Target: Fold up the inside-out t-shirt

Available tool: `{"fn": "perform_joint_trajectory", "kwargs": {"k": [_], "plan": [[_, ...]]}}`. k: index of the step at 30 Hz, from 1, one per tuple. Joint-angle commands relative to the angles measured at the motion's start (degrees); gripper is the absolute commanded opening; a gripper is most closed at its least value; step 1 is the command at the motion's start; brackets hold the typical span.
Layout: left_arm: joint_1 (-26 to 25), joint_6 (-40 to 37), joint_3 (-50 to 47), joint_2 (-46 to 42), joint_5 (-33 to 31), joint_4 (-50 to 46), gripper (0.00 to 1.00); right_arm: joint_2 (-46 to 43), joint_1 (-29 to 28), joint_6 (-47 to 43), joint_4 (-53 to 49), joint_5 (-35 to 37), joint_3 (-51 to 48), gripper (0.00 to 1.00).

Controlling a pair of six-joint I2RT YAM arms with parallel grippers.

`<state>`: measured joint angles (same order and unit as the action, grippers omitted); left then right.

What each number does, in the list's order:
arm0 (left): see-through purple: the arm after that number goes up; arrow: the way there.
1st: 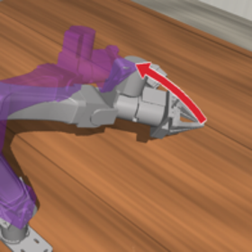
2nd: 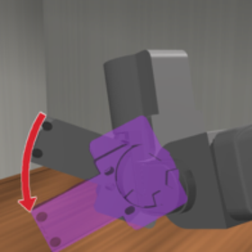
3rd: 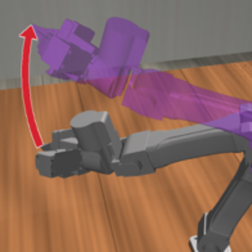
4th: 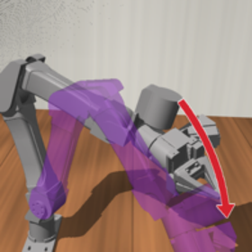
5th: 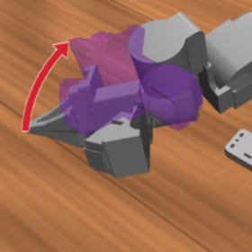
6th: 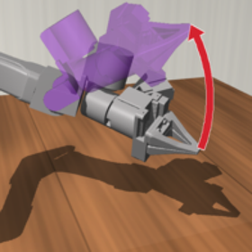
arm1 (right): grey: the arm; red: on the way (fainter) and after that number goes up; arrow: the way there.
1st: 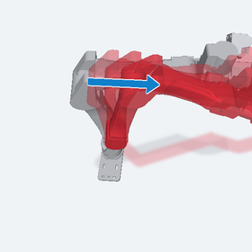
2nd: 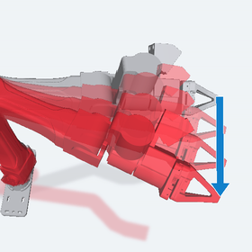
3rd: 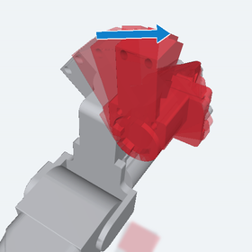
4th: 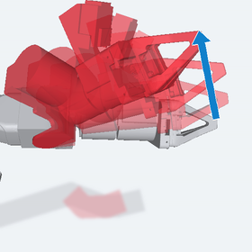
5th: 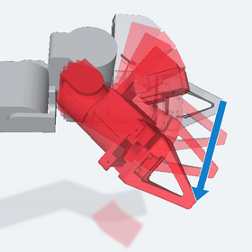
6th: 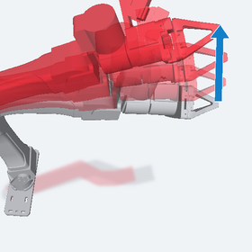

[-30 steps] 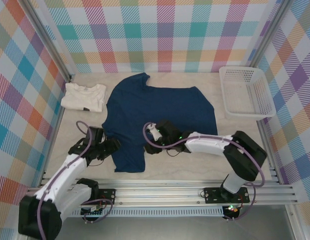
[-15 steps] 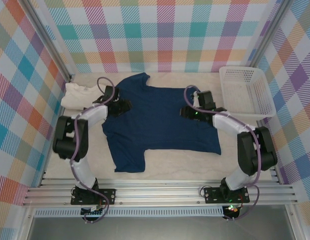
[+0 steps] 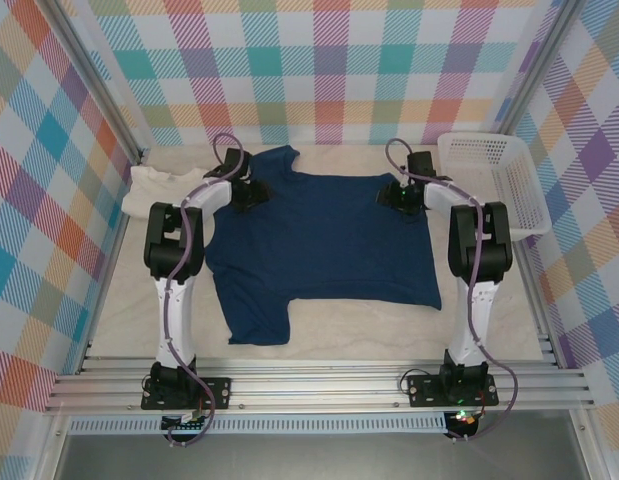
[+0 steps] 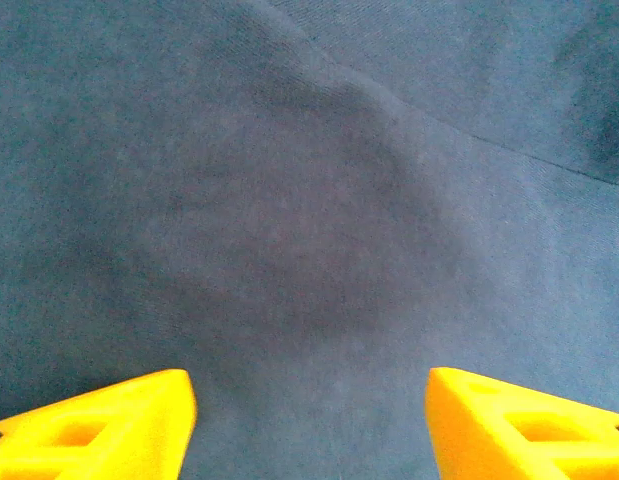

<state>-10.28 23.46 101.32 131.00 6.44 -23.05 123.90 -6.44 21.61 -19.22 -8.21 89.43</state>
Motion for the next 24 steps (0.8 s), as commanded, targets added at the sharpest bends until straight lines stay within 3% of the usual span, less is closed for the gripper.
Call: {"fn": "perform_joint_trajectory", "kwargs": {"k": [1,14,19,21,24], "plan": [[0.7,-0.93,4.48,4.22,3.56,-4.89,0.64,3.0,1.46,2.46,-6.12,-1.27,5.56,0.53],[-0.26,-0.8,27.56,18.21,5.93,-14.1,0.65,16.86,3.41,1.01,-16.31,0.44,28.45,0.5],[-0.18,-1.43,33.39,19.28,5.91,-16.21,0.65,21.76,3.37,-0.77,-21.5,-1.14,39.83,0.49],[-0.18,-1.97,35.8,18.63,6.02,-18.1,0.67,21.59,3.28,-2.3,-23.38,-3.16,42.63,0.5],[-0.26,-2.46,32.96,13.55,5.82,-17.91,0.68,14.75,2.31,-5.23,-20.72,-4.91,36.71,0.52]]}}
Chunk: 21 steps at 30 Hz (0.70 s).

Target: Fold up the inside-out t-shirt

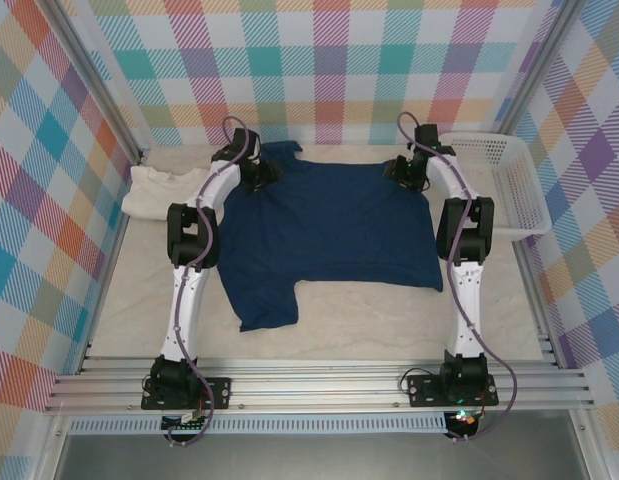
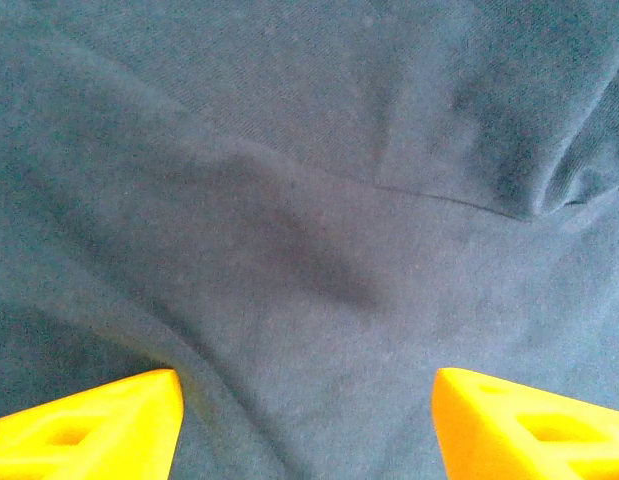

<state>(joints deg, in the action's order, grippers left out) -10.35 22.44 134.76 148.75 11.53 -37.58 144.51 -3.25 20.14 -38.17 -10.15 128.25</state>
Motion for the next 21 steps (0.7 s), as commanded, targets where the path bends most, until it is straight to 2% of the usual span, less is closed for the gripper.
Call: {"fn": "perform_joint_trajectory", "kwargs": {"k": [1,4,8,14,21], "plan": [[-0.24,-1.36,-4.15,-7.51,0.73,-1.41,0.68,-9.8,-1.43,-4.58,0.62,-3.18,-6.87,0.53],[-0.37,-0.18,-20.22,-19.42,0.42,7.53,0.7,-21.87,-2.96,-5.97,6.69,-2.53,-21.94,0.56],[-0.71,2.3,-39.37,-34.63,0.19,14.99,0.71,-37.56,-3.72,-3.83,11.51,-0.59,-42.69,0.56],[-2.29,5.81,-65.04,-54.7,-0.1,21.03,0.7,-56.97,-3.02,-1.78,7.12,9.93,-65.38,0.58],[-5.39,5.99,-78.94,-68.3,-1.53,17.88,0.7,-70.64,6.6,2.37,2.55,9.27,-80.9,0.58]]}}
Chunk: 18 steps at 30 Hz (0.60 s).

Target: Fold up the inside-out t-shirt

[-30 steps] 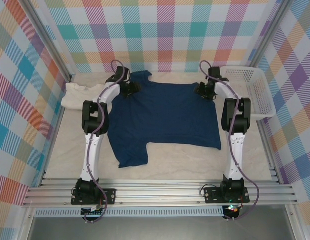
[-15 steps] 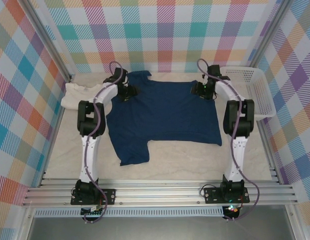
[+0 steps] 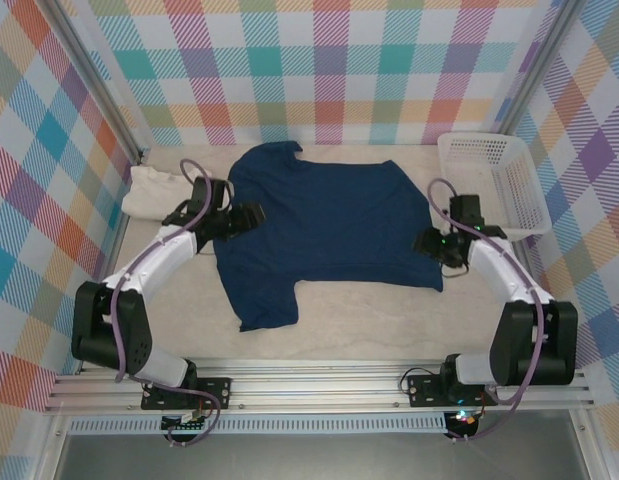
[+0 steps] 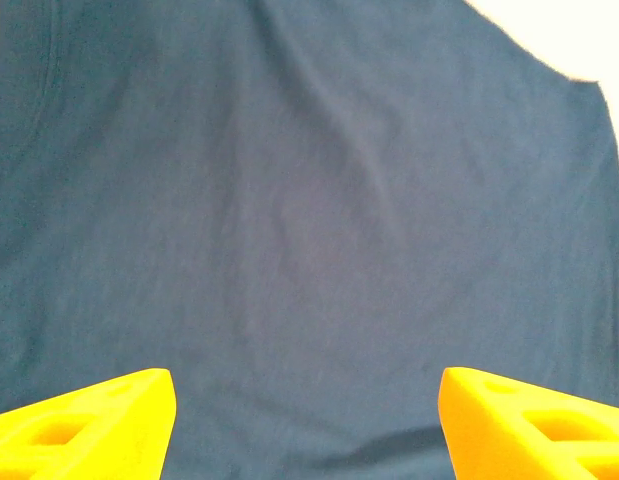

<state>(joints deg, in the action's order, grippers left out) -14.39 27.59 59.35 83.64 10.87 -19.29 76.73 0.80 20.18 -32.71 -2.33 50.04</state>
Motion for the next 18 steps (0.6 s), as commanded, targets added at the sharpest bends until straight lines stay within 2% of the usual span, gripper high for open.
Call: {"fn": "perform_joint_trajectory", "kwargs": {"k": [1,5,18], "plan": [[-1.77,1.26,-5.47,-4.49,-0.79,-0.23,0.7,-3.35,4.06,2.92,-3.4,1.56,-3.95,0.58],[-2.53,2.38,-9.9,-7.94,-0.84,0.16,0.7,-2.78,8.57,5.52,-1.68,-1.49,-7.46,0.54],[-2.66,0.93,-9.83,-8.72,-0.6,-2.63,0.7,4.21,8.5,9.14,-0.26,-3.71,-8.61,0.49]]}}
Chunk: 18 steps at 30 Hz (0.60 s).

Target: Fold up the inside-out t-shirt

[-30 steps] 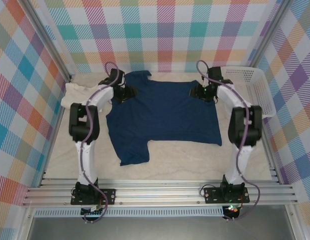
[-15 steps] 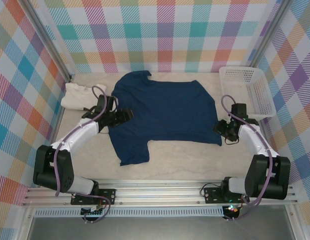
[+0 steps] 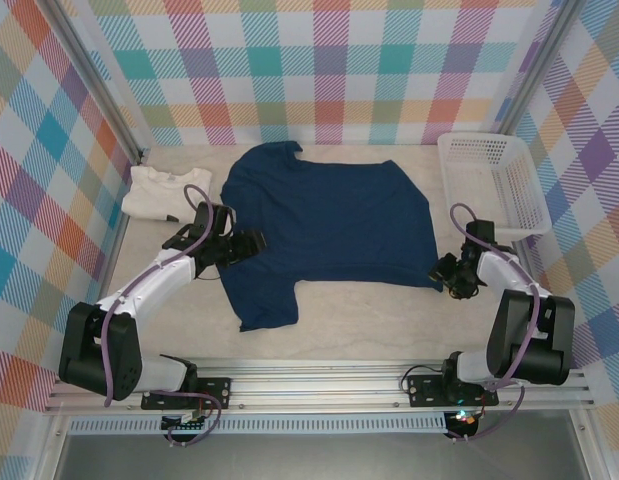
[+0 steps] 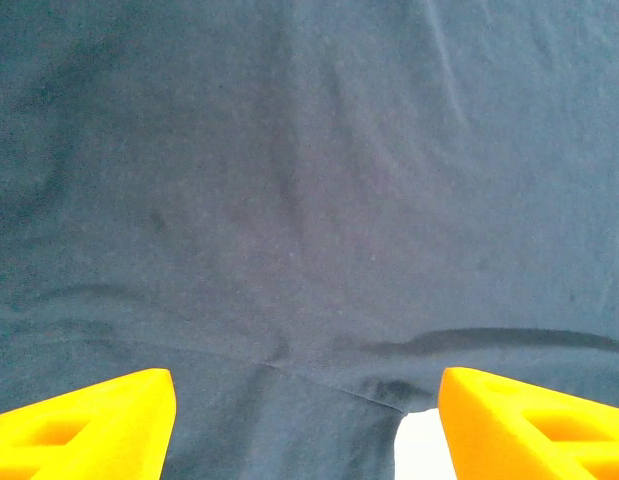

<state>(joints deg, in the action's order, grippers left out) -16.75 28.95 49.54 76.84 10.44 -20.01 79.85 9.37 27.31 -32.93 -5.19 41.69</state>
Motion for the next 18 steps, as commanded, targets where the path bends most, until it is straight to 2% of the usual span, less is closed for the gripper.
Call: {"fn": "perform_joint_trajectory", "kwargs": {"k": [1,8,13,18], "plan": [[-0.3,-0.33,-0.13,-2.47,-0.16,-2.1,0.7,1.34,-0.1,2.13,-0.42,-0.47,-0.05,0.49],[-0.3,-0.13,-0.7,-5.42,-0.15,-3.53,0.7,4.3,-0.96,3.44,-0.61,0.02,0.5,0.45],[-0.39,0.02,-1.5,-6.73,-0.39,-5.99,0.7,5.57,-1.72,3.72,0.06,0.63,1.14,0.31],[-1.46,1.91,-4.92,-9.17,-4.32,-11.59,0.7,5.57,-1.72,2.68,0.57,1.96,1.81,0.15]]}}
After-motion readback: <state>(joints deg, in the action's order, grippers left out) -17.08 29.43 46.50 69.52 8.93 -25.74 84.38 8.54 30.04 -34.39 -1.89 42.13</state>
